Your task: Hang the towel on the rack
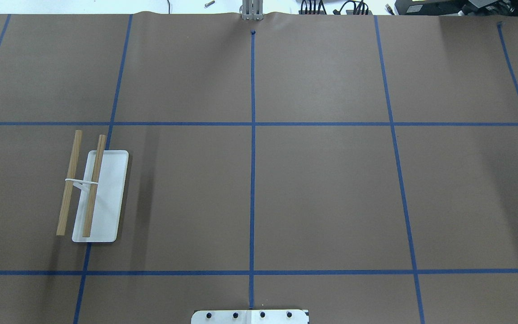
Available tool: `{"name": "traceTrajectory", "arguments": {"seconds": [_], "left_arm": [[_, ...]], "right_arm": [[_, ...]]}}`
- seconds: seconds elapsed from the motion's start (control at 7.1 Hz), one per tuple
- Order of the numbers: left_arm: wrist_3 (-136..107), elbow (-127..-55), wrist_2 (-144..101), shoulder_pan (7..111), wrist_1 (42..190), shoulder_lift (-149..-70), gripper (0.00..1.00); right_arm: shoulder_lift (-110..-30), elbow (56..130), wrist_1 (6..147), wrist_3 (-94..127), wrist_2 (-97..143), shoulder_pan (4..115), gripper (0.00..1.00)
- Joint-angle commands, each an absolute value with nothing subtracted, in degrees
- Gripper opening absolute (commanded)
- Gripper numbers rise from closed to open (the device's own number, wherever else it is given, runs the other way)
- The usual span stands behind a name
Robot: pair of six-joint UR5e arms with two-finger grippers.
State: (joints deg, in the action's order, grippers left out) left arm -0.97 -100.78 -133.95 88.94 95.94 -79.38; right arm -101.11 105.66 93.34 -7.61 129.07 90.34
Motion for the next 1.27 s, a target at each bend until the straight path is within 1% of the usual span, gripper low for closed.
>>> {"name": "traceTrajectory", "arguments": {"seconds": [0.0,0.28,0.42,0.56,0.85,0.99,1.13], "left_arm": [[-0.97,-100.9,-133.95,88.95,97.72,-79.28,0.98],[-0.97,-101.25,-133.95,88.95,99.84,-79.19,0.98],[-0.97,-101.95,-133.86,88.95,99.76,-79.36,0.98],[-0.97,-102.48,-133.86,88.95,99.67,-79.71,0.98],[-1.05,-104.4,-133.86,88.95,99.75,-80.85,0.98],[-1.32,-105.72,-133.86,89.03,100.02,-81.56,0.98],[-1.23,-104.95,-133.68,89.03,104.02,-84.17,0.98]], "right_arm": [[-100.99,105.73,93.34,-7.56,129.02,90.35,1.0],[-100.9,106.86,93.34,-7.56,129.11,90.35,1.0],[-100.99,109.05,93.34,-7.73,128.76,90.35,1.0],[-100.64,109.16,93.25,-7.73,128.67,90.35,1.0],[-99.41,112.48,93.25,-7.03,128.67,90.35,1.0],[-97.84,113.11,93.16,-6.94,128.5,90.35,1.0],[-97.13,113.12,93.34,-6.77,129.54,90.35,1.0]]}}
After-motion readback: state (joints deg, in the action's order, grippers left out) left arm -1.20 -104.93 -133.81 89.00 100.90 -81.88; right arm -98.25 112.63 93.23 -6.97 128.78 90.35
